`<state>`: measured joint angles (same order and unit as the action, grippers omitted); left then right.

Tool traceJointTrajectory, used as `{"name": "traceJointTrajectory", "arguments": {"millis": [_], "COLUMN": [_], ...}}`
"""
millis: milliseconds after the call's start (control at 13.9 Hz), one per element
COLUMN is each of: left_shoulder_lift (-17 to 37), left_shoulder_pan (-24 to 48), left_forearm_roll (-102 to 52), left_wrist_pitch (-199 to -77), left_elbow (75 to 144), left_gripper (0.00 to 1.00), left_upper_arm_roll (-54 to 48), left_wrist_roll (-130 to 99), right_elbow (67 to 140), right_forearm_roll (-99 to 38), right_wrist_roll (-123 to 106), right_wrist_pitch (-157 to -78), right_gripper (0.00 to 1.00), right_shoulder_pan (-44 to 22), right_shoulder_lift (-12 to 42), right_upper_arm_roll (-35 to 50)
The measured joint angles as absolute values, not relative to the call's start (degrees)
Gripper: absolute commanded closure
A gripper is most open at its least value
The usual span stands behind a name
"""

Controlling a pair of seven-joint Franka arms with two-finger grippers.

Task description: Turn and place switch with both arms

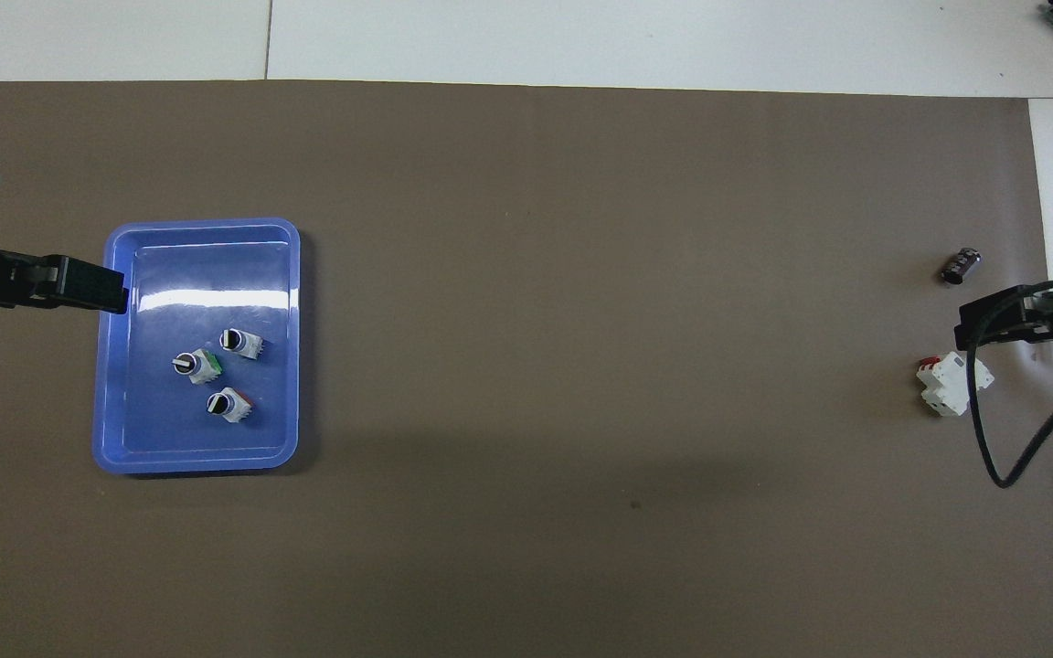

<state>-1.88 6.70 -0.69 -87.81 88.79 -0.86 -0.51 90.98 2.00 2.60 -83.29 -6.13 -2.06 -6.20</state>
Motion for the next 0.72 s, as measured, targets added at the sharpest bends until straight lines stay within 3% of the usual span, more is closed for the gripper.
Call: {"name": "traceJointTrajectory", "arguments": {"millis": [717], "left_shoulder_lift": [-3.0], "left_shoulder_pan": [3.3], "left_forearm_roll": [-0.6], "left_wrist_pitch": [-83.1], "left_elbow": [88.8], "left_gripper": [0.00], "left_upper_arm_roll": [-2.2], "left_wrist_roll": [-0.6], "right_elbow": [91.0], "right_forearm_roll": [2.0], "right_wrist_roll": [2.5], "right_wrist_pitch": [-83.3], "right_gripper": [0.00], "right_shoulder_pan": [-6.1], "right_shoulder_lift": [-2.1], "right_upper_arm_roll": [-6.2]}}
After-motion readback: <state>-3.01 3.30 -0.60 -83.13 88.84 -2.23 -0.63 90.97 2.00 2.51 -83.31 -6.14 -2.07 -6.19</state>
